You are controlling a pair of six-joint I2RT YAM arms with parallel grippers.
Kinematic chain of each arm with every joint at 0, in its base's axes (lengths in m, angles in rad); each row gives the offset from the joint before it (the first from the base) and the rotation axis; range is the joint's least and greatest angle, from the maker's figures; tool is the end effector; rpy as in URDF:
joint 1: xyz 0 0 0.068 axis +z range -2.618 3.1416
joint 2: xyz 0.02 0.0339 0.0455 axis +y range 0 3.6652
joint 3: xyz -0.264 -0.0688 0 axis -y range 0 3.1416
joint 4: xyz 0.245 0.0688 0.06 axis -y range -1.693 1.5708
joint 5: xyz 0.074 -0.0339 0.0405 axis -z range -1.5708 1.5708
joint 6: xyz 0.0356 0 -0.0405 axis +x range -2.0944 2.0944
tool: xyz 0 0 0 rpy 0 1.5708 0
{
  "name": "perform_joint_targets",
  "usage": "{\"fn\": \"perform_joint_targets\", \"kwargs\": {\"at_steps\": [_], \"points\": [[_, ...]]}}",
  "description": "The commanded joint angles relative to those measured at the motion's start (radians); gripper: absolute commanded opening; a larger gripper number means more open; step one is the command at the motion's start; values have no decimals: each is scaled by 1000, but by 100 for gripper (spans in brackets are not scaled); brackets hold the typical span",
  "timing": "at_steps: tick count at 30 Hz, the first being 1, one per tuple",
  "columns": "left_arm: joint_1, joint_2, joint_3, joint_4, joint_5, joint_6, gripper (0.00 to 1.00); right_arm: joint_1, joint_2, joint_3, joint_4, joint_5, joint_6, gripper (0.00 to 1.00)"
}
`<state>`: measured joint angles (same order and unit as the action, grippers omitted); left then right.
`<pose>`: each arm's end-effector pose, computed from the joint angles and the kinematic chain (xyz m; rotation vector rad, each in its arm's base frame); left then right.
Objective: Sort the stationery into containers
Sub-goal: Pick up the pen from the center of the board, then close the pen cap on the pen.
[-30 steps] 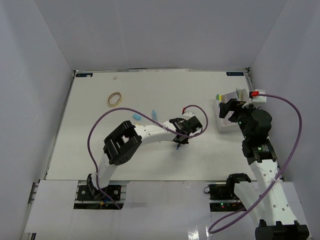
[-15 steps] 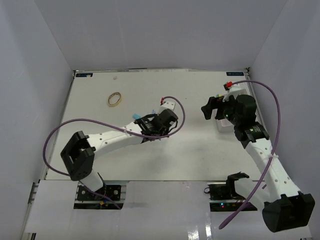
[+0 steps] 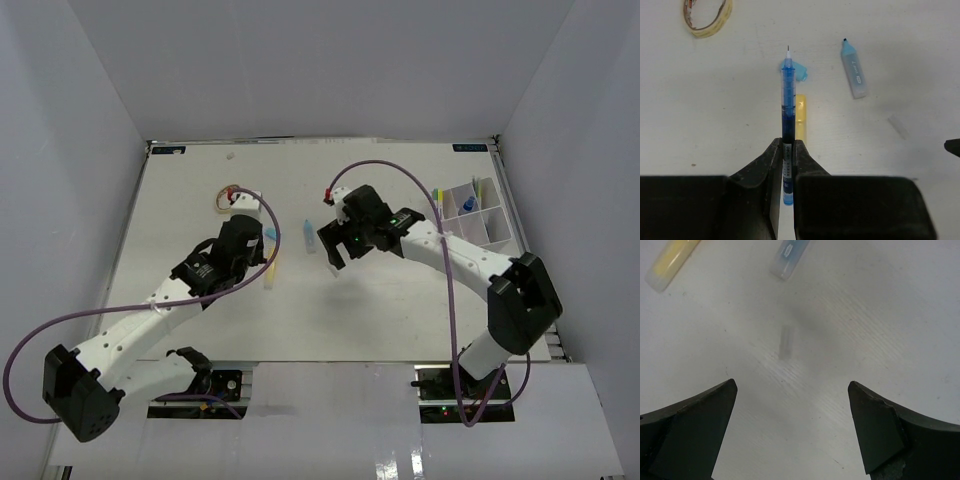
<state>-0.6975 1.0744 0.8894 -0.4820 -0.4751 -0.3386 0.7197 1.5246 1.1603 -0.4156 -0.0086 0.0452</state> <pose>0.1861 -0.1347 0.2942 0.1345 2.1498 -0.0642 0.2525 0.2217 0.2689 -0.7928 2.2479 0.3808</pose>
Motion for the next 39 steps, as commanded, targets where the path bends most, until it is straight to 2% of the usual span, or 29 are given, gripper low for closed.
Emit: {"fn": "perform_joint_targets", "kwargs": {"at_steps": [1, 4, 5, 12, 19, 28, 39], "points": [[32, -80, -73, 43, -16, 35, 0, 66, 98, 97, -93, 61, -13, 99], [47, -106, -119, 66, -23, 35, 0, 90, 147, 140, -111, 67, -15, 100], [52, -111, -127, 72, -31, 38, 0, 101, 176, 148, -117, 64, -15, 93], [95, -67, -126, 46, -50, 21, 0, 135, 310, 236, -163, 105, -5, 82], [113, -85, -132, 40, -57, 7, 0, 138, 405, 289, -181, 111, 4, 64], [127, -87, -132, 36, -46, 3, 0, 144, 462, 312, -183, 134, 19, 53], [130, -87, -132, 37, -31, 4, 0, 147, 483, 329, -198, 162, 33, 47]]}}
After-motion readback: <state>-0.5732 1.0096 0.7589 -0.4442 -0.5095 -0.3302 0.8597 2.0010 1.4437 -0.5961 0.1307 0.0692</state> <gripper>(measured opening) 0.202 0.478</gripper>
